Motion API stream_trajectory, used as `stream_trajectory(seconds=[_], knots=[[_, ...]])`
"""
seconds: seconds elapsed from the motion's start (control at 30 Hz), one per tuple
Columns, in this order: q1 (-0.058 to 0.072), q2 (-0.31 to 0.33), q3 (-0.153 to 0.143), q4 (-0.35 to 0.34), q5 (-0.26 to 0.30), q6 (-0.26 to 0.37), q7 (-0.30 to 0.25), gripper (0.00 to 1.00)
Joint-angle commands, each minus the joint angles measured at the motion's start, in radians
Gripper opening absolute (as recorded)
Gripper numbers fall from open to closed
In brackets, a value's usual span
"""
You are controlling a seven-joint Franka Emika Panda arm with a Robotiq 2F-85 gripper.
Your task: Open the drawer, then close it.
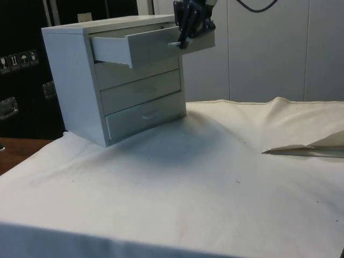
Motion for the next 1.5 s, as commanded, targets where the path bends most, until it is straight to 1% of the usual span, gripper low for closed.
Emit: stream_trajectory(seconds=[0.0,0.13,0.17,0.2,0.27,0.37,0.4,0.47,0.5,0.53,0.63,0.67,0.7,0.83,0.87,0.9,0.93,0.97,1.0,1.07,1.1,1.13,1.2,1.27,1.33,1.37,1.4,1.47], knots=[[-0.018,-0.013,0.020,-0.007,-0.023,-0.006,0.017,0.00],[-0.016,-0.042,0.022,-0.029,-0.048,-0.020,0.039,0.00],[0.000,-0.036,0.005,-0.026,-0.033,-0.015,0.031,0.00],[-0.016,-0.048,0.023,-0.033,-0.053,-0.020,0.044,0.00],[-0.013,-0.054,0.022,-0.037,-0.066,-0.012,0.061,0.00],[-0.011,-0.053,0.022,-0.038,-0.071,-0.001,0.072,0.01],[-0.011,-0.053,0.023,-0.039,-0.071,0.005,0.073,0.07],[-0.012,-0.053,0.023,-0.041,-0.071,0.013,0.074,0.17],[0.001,-0.049,0.013,-0.041,-0.054,0.005,0.061,0.22],[-0.012,-0.053,0.023,-0.041,-0.071,0.014,0.075,0.22],[-0.012,-0.053,0.023,-0.041,-0.072,0.019,0.076,0.38],[-0.013,-0.052,0.023,-0.041,-0.072,0.020,0.077,0.46],[-0.013,-0.052,0.023,-0.041,-0.072,0.022,0.077,0.56],[-0.013,-0.052,0.023,-0.042,-0.072,0.024,0.078,0.77],[0.001,-0.050,0.014,-0.041,-0.054,0.014,0.064,0.81],[-0.013,-0.052,0.023,-0.042,-0.072,0.025,0.078,0.81],[-0.013,-0.051,0.024,-0.042,-0.072,0.024,0.079,0.87],[-0.012,-0.052,0.026,-0.042,-0.070,0.020,0.080,0.97],[-0.011,-0.052,0.027,-0.043,-0.069,0.018,0.080,1.00],[-0.010,-0.052,0.028,-0.044,-0.067,0.016,0.080,1.00],[0.001,-0.050,0.018,-0.044,-0.054,0.015,0.068,1.00],[-0.009,-0.052,0.027,-0.044,-0.066,0.016,0.079,1.00],[-0.009,-0.051,0.027,-0.046,-0.066,0.016,0.079,1.00],[-0.012,-0.052,0.028,-0.052,-0.070,0.019,0.082,1.00],[-0.019,-0.052,0.033,-0.065,-0.081,0.023,0.087,1.00],[0.001,-0.050,0.019,-0.058,-0.054,0.014,0.069,1.00],[-0.022,-0.052,0.034,-0.069,-0.086,0.024,0.089,1.00],[-0.025,-0.053,0.035,-0.078,-0.099,0.024,0.096,1.00]])
